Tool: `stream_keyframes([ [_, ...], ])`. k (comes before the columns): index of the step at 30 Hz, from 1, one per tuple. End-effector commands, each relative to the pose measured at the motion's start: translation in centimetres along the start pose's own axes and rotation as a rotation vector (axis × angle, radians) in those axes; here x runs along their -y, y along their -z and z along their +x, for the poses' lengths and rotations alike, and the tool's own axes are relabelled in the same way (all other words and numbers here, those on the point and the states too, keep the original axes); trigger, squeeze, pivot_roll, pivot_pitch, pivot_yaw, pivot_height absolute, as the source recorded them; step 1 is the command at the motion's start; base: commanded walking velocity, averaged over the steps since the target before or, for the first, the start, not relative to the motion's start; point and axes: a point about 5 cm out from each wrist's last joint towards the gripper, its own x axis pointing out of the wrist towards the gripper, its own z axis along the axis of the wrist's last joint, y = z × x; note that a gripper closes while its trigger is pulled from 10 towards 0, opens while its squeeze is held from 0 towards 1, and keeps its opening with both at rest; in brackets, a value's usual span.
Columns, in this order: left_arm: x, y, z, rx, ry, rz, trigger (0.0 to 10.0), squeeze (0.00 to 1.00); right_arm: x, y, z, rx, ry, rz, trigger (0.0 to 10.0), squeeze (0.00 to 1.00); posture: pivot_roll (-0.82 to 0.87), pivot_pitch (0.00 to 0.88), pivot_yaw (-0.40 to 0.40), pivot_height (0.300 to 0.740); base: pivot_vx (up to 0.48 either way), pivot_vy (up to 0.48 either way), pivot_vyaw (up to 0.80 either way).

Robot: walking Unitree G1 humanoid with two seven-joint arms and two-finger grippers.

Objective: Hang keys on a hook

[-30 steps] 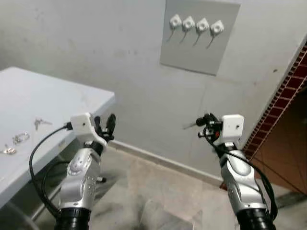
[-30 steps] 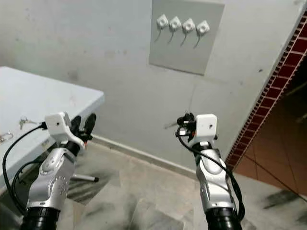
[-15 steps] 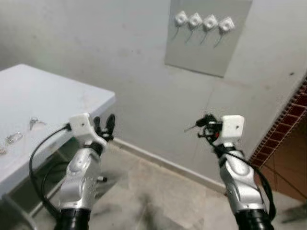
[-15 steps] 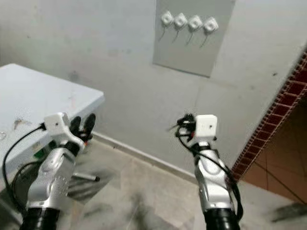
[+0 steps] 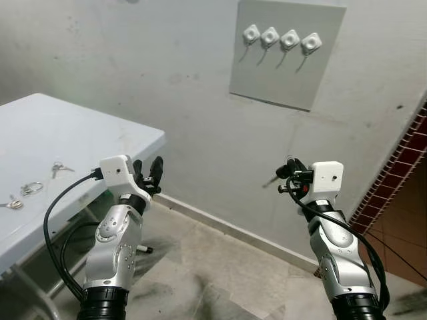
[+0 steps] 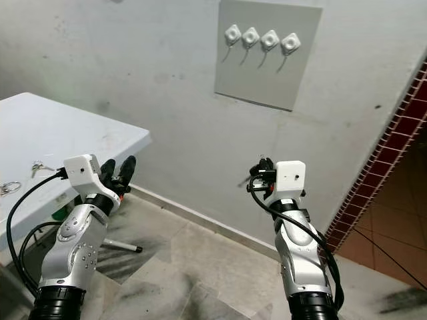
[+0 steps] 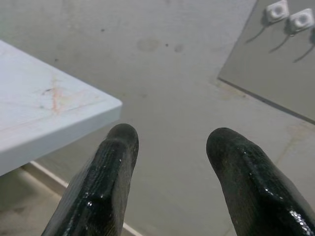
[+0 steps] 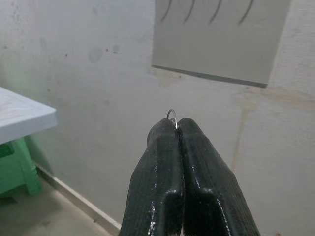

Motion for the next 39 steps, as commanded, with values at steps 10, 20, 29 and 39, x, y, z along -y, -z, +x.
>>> stream_keyframes([
  [10, 0.1, -0.2, 0.3, -0.011, 0.008, 0.003, 10.0, 0.00, 0.4, -0.6, -0.2, 0.026, 0.011, -0.002, 10.0, 0.00, 0.17, 0.000, -0.014, 0.740, 0.000, 0.000, 0.00],
  [20, 0.3, -0.6, 0.4, 0.003, 0.038, 0.018, 10.0, 0.00, 0.8, -1.0, -0.2, 0.040, 0.033, 0.011, 10.0, 0.00, 0.17, 0.000, -0.012, 0.740, 0.000, 0.000, 0.00],
  [29, 0.3, -1.3, 0.7, 0.023, 0.048, 0.027, 10.0, 0.00, 1.0, -1.5, -0.2, 0.060, 0.039, 0.017, 10.0, 0.00, 0.17, 0.000, -0.013, 0.740, 0.000, 0.000, 0.00],
  [39, 0.1, -1.7, 0.6, 0.039, 0.052, 0.038, 10.0, 0.00, 0.8, -1.7, -0.2, 0.065, 0.036, 0.021, 10.0, 0.00, 0.17, 0.000, -0.013, 0.740, 0.103, 0.000, 0.00],
])
